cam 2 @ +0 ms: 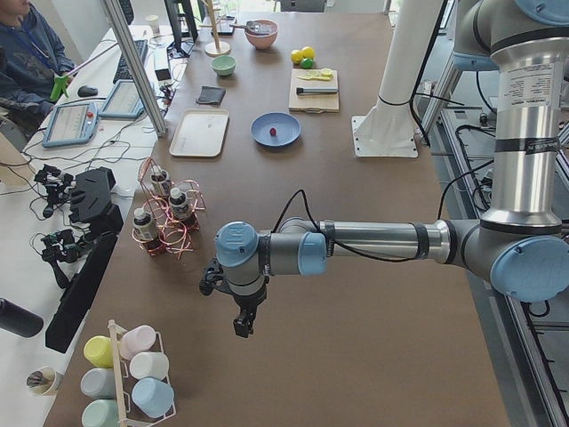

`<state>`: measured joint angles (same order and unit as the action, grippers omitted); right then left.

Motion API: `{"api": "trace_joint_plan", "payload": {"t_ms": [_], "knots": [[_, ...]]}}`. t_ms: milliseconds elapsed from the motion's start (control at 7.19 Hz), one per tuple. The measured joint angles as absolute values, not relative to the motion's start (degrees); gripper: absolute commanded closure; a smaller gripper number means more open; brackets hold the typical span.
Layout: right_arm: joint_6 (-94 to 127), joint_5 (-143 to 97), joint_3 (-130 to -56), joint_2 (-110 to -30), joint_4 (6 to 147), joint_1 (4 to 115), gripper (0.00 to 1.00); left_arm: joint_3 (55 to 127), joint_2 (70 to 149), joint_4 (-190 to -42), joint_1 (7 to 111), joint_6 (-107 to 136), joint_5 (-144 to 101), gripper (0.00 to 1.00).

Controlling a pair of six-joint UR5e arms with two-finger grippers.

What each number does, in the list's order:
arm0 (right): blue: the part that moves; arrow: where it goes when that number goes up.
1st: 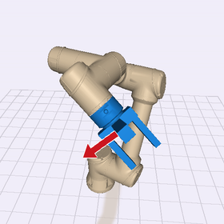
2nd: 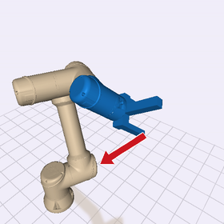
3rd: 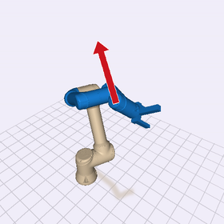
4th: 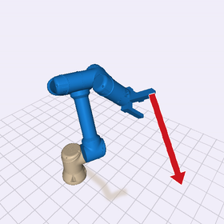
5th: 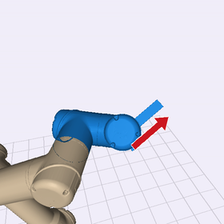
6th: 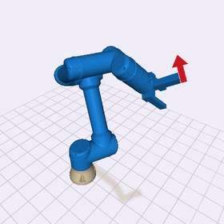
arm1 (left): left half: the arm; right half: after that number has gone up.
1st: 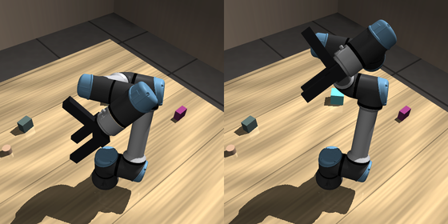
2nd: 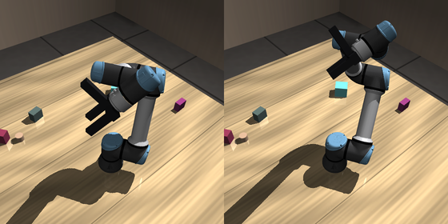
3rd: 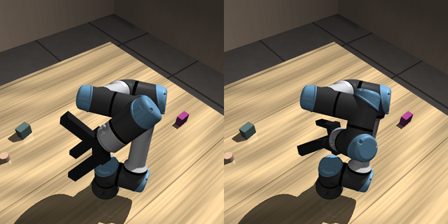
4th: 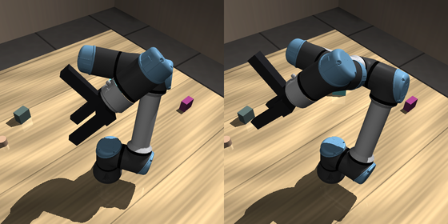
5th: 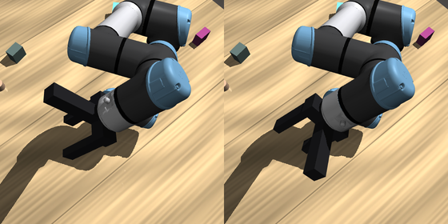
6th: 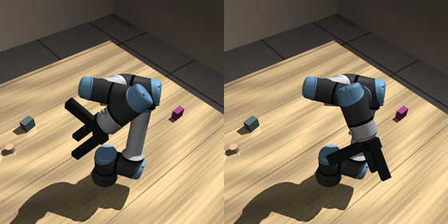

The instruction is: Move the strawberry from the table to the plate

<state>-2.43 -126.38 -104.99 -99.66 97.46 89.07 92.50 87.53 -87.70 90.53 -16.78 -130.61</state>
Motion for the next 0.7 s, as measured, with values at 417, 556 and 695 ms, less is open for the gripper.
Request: {"api": "trace_joint_plan", "payload": {"t_ms": [417, 556, 695], "knots": [[-2.4, -126.5, -104.9, -99.8, 97.5, 89.1, 0.00, 93.0, 87.8, -87.7, 90.5, -16.5, -130.5, 0.00], [-2.4, -126.6, -104.8, -99.8, 97.5, 89.1, 0.00, 93.1, 87.8, -87.7, 90.5, -16.5, -130.5, 0.00], [-2.5, -126.6, -104.7, -99.8, 97.5, 89.1, 0.00, 93.1, 87.7, -87.7, 90.5, -16.5, -130.6, 0.00]]}}
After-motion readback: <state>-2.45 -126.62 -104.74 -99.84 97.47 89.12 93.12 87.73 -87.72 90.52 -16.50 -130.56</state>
